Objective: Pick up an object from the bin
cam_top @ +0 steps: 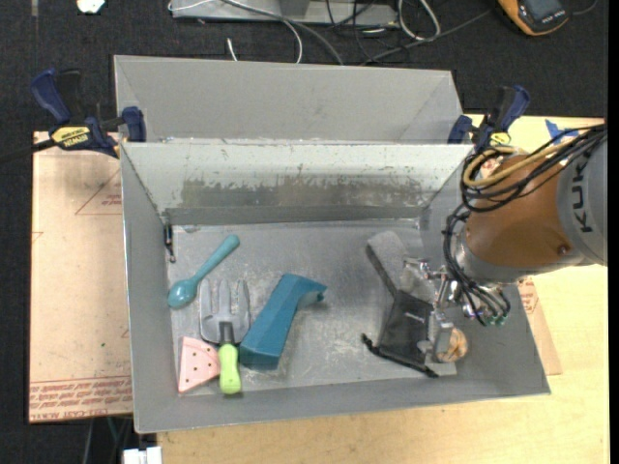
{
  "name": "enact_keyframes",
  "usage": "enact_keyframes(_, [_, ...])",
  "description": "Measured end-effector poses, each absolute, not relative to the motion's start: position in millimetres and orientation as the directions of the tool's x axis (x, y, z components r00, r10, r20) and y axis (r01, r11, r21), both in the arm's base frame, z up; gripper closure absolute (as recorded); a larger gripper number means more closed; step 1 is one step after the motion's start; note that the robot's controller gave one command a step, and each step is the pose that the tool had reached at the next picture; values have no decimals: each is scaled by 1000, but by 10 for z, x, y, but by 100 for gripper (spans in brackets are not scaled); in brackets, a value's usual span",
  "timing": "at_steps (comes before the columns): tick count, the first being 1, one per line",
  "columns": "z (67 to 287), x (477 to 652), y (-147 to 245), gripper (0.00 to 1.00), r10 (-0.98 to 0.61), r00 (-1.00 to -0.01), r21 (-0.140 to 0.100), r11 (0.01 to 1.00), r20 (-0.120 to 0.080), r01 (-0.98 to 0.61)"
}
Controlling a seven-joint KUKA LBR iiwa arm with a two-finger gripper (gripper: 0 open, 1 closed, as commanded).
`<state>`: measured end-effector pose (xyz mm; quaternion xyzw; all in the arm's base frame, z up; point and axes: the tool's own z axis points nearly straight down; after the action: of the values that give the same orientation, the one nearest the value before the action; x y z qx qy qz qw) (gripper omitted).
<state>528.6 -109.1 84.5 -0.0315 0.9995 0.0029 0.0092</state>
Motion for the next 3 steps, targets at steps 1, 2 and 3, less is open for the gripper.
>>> enact_keyframes(1, [706, 5152, -856, 100, -111, -994, 8, 994, -18, -111])
enact_keyframes(2, [706, 5152, -856, 100, -111, -994, 8, 994, -18, -111])
enact_keyframes(3, [1310, 5071, -845, 100, -113, -994, 10, 994, -12, -113])
